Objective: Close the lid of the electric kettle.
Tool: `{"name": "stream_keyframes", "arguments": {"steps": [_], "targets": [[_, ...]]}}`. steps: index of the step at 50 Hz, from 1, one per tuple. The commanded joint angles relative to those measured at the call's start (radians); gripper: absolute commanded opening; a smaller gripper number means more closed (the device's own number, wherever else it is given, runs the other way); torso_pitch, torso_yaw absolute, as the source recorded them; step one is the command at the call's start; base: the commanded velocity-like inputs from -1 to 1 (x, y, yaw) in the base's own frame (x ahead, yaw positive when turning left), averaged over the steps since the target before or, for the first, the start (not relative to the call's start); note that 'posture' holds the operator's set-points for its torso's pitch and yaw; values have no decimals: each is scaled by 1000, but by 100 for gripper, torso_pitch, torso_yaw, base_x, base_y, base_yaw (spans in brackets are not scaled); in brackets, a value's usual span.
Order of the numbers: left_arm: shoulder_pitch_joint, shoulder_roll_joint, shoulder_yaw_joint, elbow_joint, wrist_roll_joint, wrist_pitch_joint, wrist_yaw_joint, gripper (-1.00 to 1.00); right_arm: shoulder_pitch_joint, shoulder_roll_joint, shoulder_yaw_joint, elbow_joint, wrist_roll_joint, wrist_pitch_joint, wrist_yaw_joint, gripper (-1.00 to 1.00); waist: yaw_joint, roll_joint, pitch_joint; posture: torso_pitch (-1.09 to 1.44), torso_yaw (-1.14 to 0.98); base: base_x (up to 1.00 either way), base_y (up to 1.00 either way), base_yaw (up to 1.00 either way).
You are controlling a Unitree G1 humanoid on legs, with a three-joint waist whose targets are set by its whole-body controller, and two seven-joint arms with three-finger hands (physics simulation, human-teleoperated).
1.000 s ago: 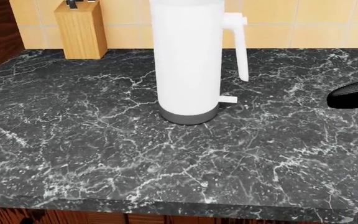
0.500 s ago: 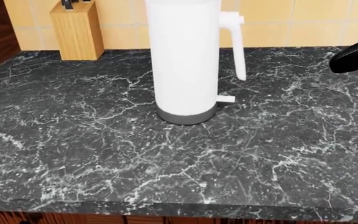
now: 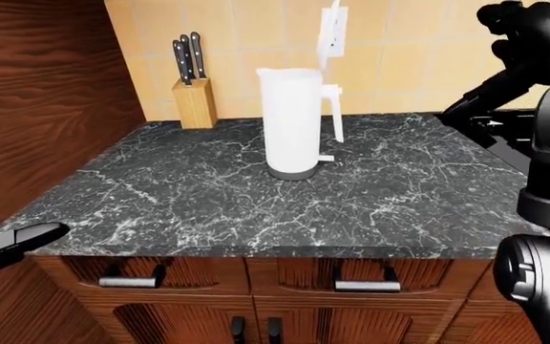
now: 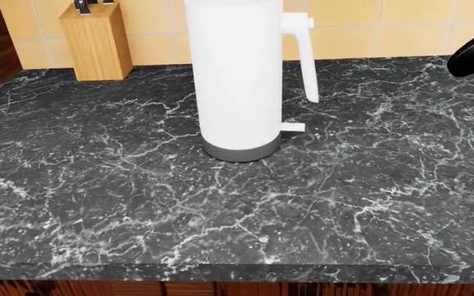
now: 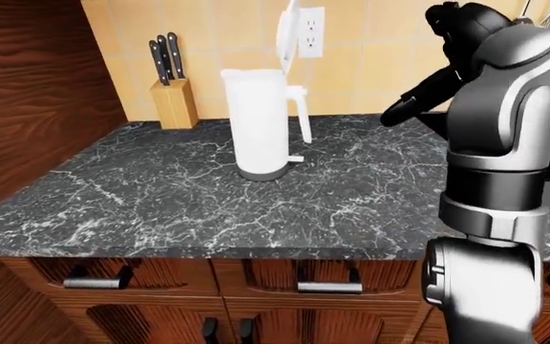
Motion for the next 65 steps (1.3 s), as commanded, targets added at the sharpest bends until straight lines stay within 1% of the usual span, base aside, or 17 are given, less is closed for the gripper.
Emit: {"name": "stream_keyframes", "arguments": {"steps": [1, 6, 10, 17, 21, 29, 43, 48, 55, 65], "targets": [[-18, 22, 11, -35, -12, -14, 2, 100, -54, -7, 4, -3, -49, -51, 22, 100, 0, 0, -5, -39, 0, 0, 0, 0], [-18, 24, 18, -42, -20, -4, 6, 100, -88, 16, 8, 58, -114, -118, 50, 100, -1, 4, -2, -39, 0, 0, 0, 0], [-18, 24, 16, -41, -20, -4, 6, 100, -109, 34, 7, 99, -152, -158, 54, 100, -1, 7, -1, -39, 0, 0, 0, 0], [-17, 21, 9, -28, -13, -20, 1, 100, -169, 59, 25, 196, -213, -230, 50, 100, -2, 12, -1, -39, 0, 0, 0, 0], [-17, 23, 14, -30, -17, -18, 1, 100, -204, 72, 30, 276, -235, -270, 19, 100, -3, 14, -1, -39, 0, 0, 0, 0], [-16, 19, 6, -27, -11, -26, -1, 100, -239, 83, 40, 408, -259, -334, -56, 100, -2, 14, -3, -39, 0, 0, 0, 0], [-19, 21, 5, -31, -14, -21, 2, 100, -310, 104, 62, 553, -312, -403, -115, 100, -1, 18, -2, -39, 0, 0, 0, 0], [-20, 23, 7, -34, -17, -16, 4, 100, -353, 109, 74, 644, -333, -434, -152, 100, -1, 19, -2, -39, 0, 0, 0, 0], [-20, 29, 21, -45, -33, 2, 10, 100, -411, 115, 84, 726, -356, -464, -175, 100, -1, 22, 1, -39, 0, 0, 0, 0], [-20, 19, -5, 10, -1, -58, -6, 100, -452, 159, 104, 819, -371, -501, -238, 100, 0, 24, 0, -39, 0, 0, 0, 0]]}}
